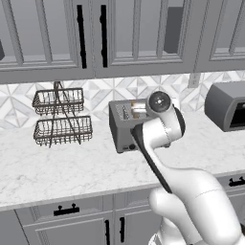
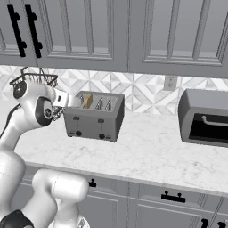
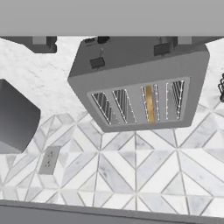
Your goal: Start the toaster. Once the lever pops up, take the bread to the plate on the dining counter.
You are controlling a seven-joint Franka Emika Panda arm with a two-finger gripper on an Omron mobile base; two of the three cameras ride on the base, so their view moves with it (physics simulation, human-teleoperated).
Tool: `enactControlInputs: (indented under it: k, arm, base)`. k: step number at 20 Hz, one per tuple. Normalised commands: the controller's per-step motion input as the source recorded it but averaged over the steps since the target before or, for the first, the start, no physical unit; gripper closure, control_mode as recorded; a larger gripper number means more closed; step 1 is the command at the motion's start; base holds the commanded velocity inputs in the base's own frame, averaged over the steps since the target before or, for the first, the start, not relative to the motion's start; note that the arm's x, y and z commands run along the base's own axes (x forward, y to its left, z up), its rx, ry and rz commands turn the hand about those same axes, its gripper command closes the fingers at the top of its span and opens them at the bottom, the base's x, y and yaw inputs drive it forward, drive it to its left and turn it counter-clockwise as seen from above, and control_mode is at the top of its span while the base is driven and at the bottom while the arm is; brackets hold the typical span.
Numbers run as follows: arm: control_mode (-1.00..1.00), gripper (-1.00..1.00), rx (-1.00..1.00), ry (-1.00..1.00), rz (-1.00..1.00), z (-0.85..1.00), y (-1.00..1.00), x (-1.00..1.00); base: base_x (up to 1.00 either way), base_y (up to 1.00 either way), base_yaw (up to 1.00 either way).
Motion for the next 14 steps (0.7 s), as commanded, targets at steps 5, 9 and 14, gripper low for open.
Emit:
enactControlInputs:
  k: [5, 9, 14]
  arm:
    - [-1.00, -1.00, 0.12, -0.03, 0.00, -0.12, 0.00, 0.25]
    - [-1.00, -1.00, 0.15, 0.01, 0.07, -0.01, 0.10, 0.12]
    - [-1.00, -1.00, 0.03, 0.12, 0.11, -0.28, 0.08, 0.12]
  base:
    - [0.00, 0.00, 0.00]
    - [0.00, 0.00, 0.00]
    - [0.00, 0.00, 0.00]
